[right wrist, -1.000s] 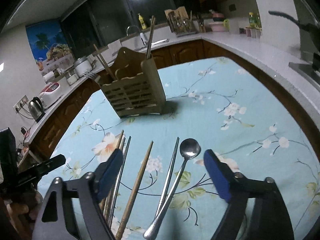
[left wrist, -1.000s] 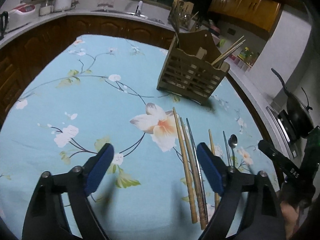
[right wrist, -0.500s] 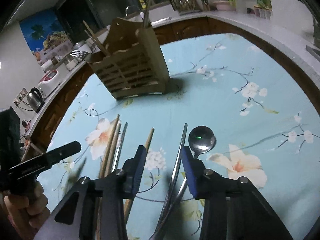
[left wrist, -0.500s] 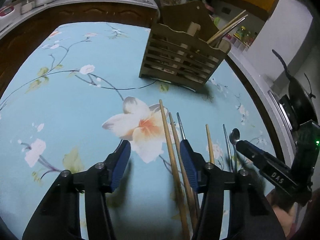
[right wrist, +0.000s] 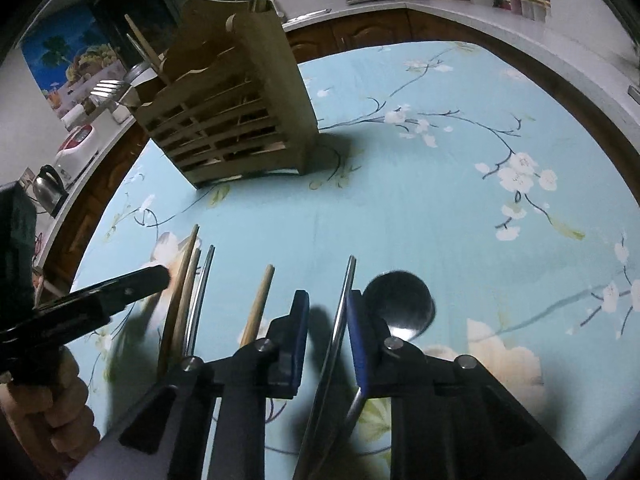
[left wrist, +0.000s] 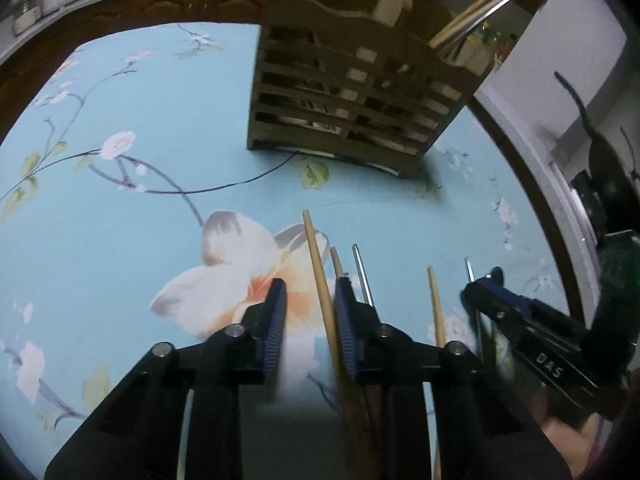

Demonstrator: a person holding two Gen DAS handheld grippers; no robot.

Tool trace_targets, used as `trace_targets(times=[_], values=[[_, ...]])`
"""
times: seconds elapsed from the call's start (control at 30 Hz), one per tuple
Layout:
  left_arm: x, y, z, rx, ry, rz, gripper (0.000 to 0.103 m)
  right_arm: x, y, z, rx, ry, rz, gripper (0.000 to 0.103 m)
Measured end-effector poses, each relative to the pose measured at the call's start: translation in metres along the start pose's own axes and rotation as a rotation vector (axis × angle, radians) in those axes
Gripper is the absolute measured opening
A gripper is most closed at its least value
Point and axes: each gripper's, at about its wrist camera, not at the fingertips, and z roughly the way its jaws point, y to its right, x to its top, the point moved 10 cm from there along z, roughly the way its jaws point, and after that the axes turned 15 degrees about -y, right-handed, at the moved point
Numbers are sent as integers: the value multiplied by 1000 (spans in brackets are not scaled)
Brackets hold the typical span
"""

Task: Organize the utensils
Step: 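Grasp a wooden chopstick with the left tool while the right tool grasps a metal chopstick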

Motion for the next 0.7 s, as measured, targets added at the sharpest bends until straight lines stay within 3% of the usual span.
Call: trace_targets(times=[0.23, 0.37, 0.43, 0.53, 0.7], values=[[16, 0, 8, 22, 25, 34, 10, 9, 1, 3, -10, 0, -19, 17], [17, 2, 8, 62, 32, 70, 8, 10, -4, 5, -78, 7, -63, 15], [16, 2, 8, 73, 38, 82, 7, 10, -3, 5, -114, 11, -76, 8], [12, -1, 5, 65, 35, 81, 5, 11, 0, 4, -91, 12, -61, 6], [-2, -2, -14, 24, 51, 71, 4, 9, -3, -16, 29, 33, -18, 5]])
